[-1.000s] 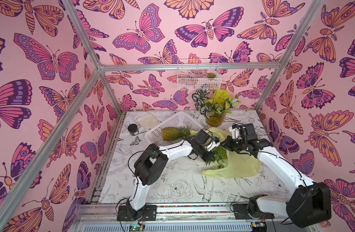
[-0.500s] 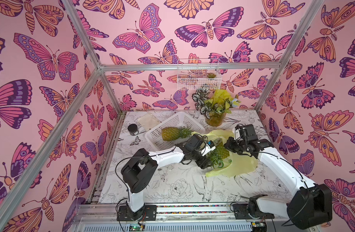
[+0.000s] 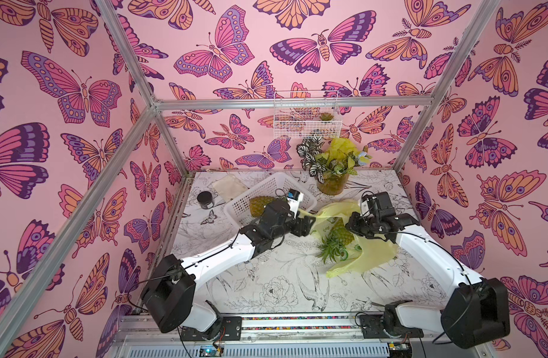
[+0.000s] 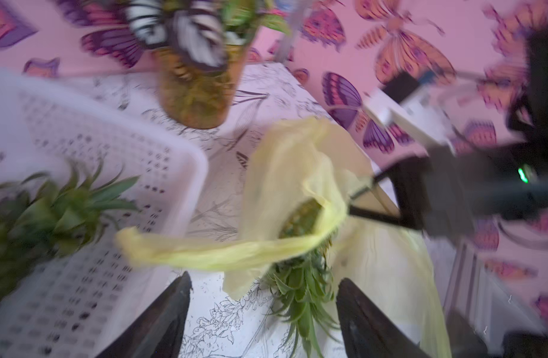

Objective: Place the pineapple into a plastic bag & tie a knot
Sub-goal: Pick up the pineapple from the basket.

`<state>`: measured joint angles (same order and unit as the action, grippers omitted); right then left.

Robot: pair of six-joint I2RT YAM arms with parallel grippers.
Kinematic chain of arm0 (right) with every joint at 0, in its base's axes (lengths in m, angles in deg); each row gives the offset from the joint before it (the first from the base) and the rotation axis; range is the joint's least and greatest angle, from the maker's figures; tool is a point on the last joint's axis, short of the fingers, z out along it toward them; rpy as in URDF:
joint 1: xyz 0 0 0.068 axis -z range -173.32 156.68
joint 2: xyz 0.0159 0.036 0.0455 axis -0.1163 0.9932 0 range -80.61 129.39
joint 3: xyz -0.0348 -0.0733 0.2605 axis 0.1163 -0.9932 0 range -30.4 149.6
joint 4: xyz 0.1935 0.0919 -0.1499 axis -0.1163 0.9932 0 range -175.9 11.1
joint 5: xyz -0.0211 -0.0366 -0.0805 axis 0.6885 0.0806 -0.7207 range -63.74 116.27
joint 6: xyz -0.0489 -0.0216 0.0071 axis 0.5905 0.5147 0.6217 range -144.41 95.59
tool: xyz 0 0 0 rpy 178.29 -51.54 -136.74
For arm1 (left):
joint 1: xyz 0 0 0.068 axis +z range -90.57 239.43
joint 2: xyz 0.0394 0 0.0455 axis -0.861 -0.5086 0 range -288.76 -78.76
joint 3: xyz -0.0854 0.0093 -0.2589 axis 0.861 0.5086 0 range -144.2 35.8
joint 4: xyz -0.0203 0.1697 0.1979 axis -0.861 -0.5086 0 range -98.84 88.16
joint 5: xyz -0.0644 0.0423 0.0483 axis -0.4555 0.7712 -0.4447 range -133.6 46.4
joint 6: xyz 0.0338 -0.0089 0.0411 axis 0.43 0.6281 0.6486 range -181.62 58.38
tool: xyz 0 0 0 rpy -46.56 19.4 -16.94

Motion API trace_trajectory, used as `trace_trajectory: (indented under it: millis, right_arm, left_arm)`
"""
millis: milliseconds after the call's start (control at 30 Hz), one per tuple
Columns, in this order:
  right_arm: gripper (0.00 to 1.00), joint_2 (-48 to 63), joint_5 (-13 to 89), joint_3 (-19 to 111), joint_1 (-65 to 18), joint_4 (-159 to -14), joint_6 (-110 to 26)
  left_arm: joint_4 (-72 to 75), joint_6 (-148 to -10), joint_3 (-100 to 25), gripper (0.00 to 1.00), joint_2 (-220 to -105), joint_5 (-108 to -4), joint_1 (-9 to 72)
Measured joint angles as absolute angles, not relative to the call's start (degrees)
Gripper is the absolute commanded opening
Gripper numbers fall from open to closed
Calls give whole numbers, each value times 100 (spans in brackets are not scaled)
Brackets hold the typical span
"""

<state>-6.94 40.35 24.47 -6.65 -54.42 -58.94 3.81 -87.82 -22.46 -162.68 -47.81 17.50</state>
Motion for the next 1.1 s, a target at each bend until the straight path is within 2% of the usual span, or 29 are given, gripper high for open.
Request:
trace_trajectory:
  millis: [200, 533, 600, 700, 867, 1100]
  right_arm:
    - [0, -694, 4018, 2447, -665, -5379, -5891]
    - [0, -694, 3989, 2519, -665, -5239, -5867]
    - [0, -694, 3981, 2521, -665, -5212, -5867]
    - [0, -694, 3978, 2521, -665, -5202, -5867]
    - [0, -677, 3983, 2521, -665, -5204, -5867]
    - [0, -499, 3985, 2618, -665, -5178, -5843]
  left_arm:
    - [-196, -11243, -2987, 76, -16690, -4243, 2488]
    - [-506, -14602, -3540, 82, -17997, -3970, 2641]
    - [-511, -15190, -3710, 91, -18303, -3929, 2641]
    - [-526, -15833, -3878, 100, -18622, -3802, 2641]
    - [-672, -16714, -4206, 100, -19145, -3463, 2639]
    - [-751, -17262, -4997, 98, -19831, -2783, 2630]
